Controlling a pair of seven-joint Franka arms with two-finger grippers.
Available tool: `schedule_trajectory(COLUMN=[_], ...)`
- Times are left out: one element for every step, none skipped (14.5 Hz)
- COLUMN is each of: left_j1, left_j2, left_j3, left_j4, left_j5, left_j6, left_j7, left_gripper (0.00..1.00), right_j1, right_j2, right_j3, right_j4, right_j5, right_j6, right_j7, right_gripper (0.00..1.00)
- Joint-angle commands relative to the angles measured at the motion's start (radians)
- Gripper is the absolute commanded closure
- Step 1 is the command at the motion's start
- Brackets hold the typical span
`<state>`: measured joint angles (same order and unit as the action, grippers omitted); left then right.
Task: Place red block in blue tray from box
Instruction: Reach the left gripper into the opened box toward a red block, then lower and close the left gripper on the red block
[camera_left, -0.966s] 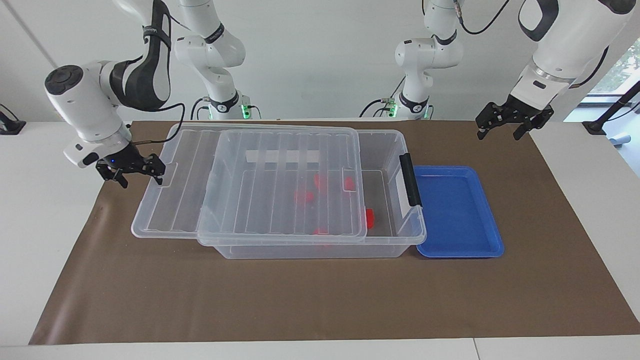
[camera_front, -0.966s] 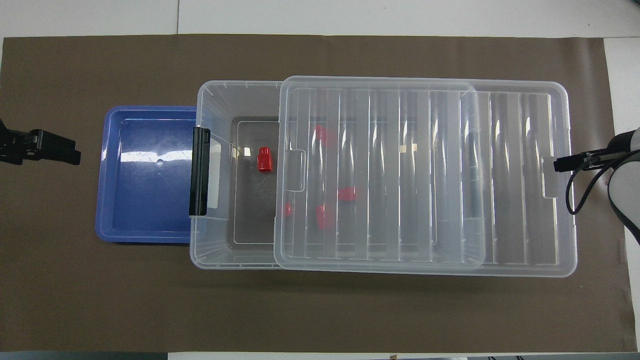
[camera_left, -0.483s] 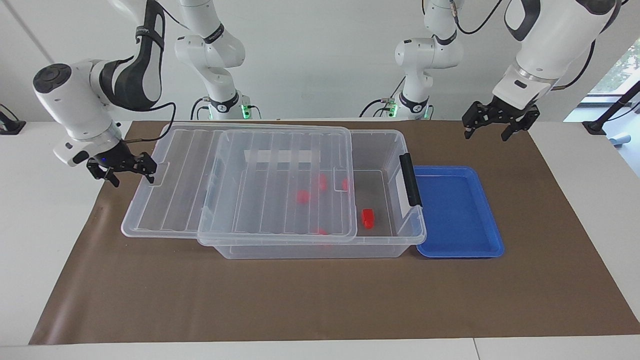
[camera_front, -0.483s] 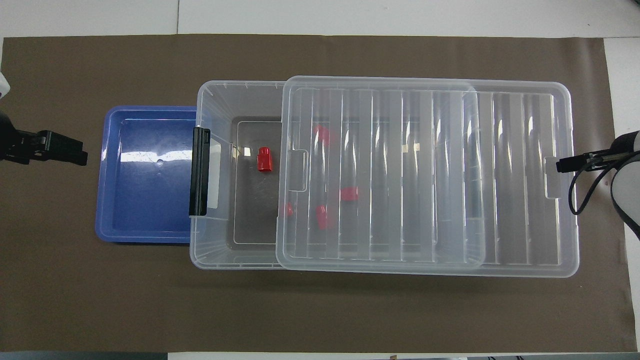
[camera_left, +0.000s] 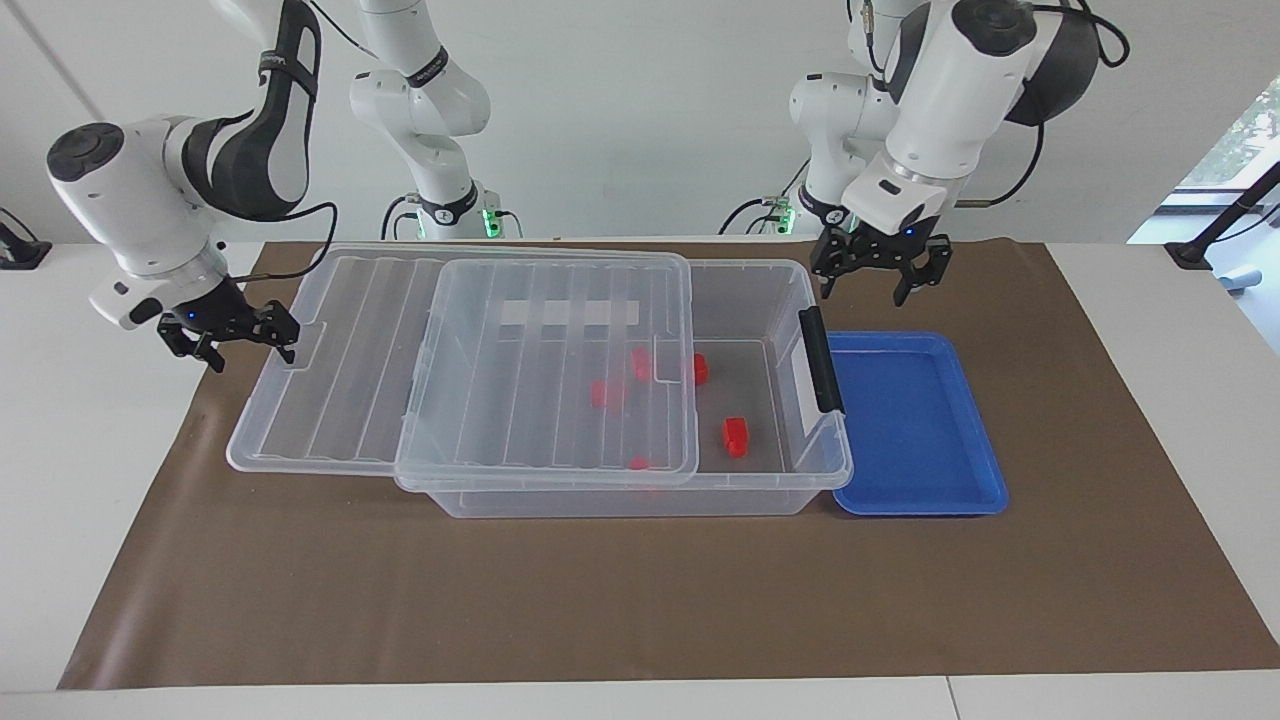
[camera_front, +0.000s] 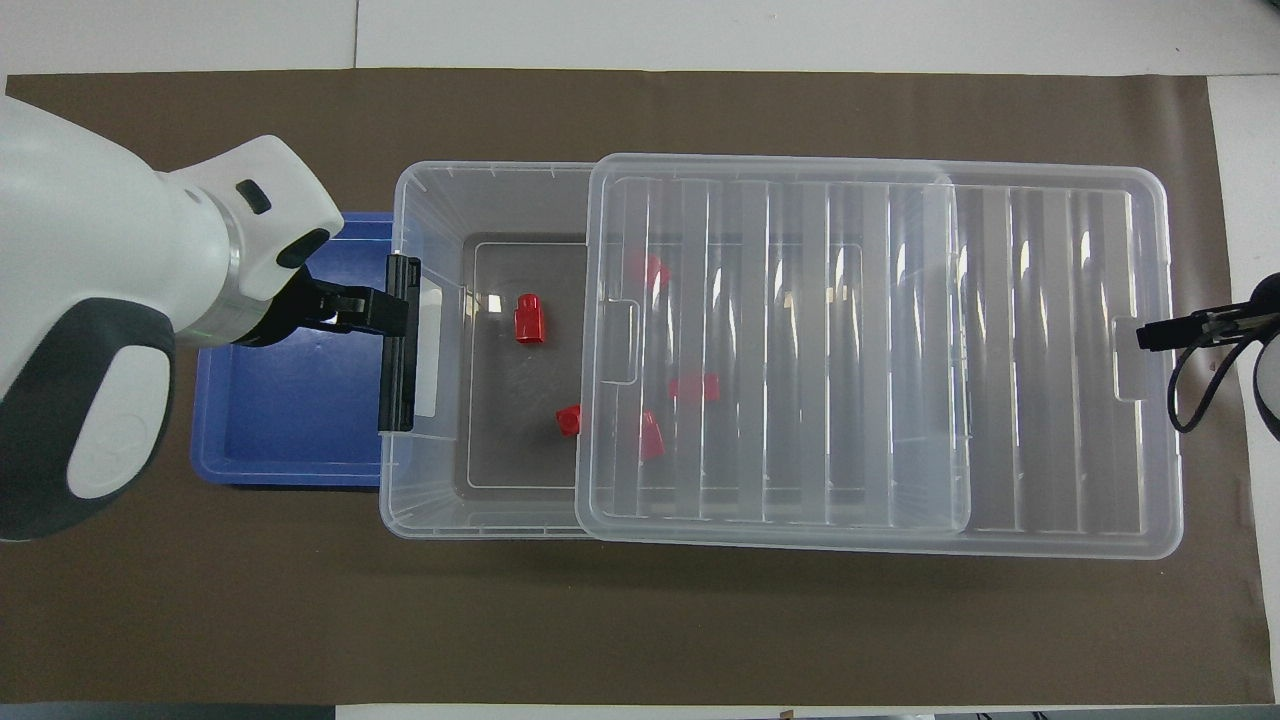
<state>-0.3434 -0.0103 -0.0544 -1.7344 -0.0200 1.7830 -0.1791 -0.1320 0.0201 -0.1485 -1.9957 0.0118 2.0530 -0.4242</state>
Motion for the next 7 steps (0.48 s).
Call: schedule_trajectory(left_j1=[-0.067, -0.098, -0.121, -0.144, -0.15, -0.152, -0.161], left_j2=[0.007, 0.039, 0.068, 0.096, 0.117, 0.143, 0.165], left_j3=[0.014, 0.014, 0.014, 0.014, 0.016, 0.016, 0.016], left_j4=[-0.05, -0.059, -0.071, -0.089, -0.1, -0.102, -0.106], left_j5=[-0.006, -0.006, -0.006, -0.005, -0.005, 0.006, 0.021], left_j6=[0.062, 0.097, 0.145, 0.192, 0.22, 0.245, 0.271], left_j7=[-0.061, -0.098, -0.121, -0.15, -0.176, -0.19, -0.192], left_gripper=[0.0, 0.0, 0.0, 0.0, 0.0, 0.0, 0.0], right_j1=[-0.032, -0.035, -0.032, -0.031, -0.031, -0.029, -0.028], right_j2=[-0.003, -0.005, -0.005, -0.005, -0.003, -0.003, -0.003], right_j3=[0.007, 0.007, 0.007, 0.007, 0.007, 0.007, 0.009], right_j4=[-0.003, -0.003, -0.003, -0.003, -0.003, -0.002, 0.0], right_j5=[-0.009, -0.01, -0.009, -0.01, -0.009, -0.009, -0.009], right_j6=[0.007, 0.006, 0.004, 0.004, 0.004, 0.004, 0.003], right_j7=[-0.034, -0.034, -0.034, -0.033, -0.033, -0.033, -0.031], right_gripper=[0.0, 0.0, 0.0, 0.0, 0.0, 0.0, 0.0])
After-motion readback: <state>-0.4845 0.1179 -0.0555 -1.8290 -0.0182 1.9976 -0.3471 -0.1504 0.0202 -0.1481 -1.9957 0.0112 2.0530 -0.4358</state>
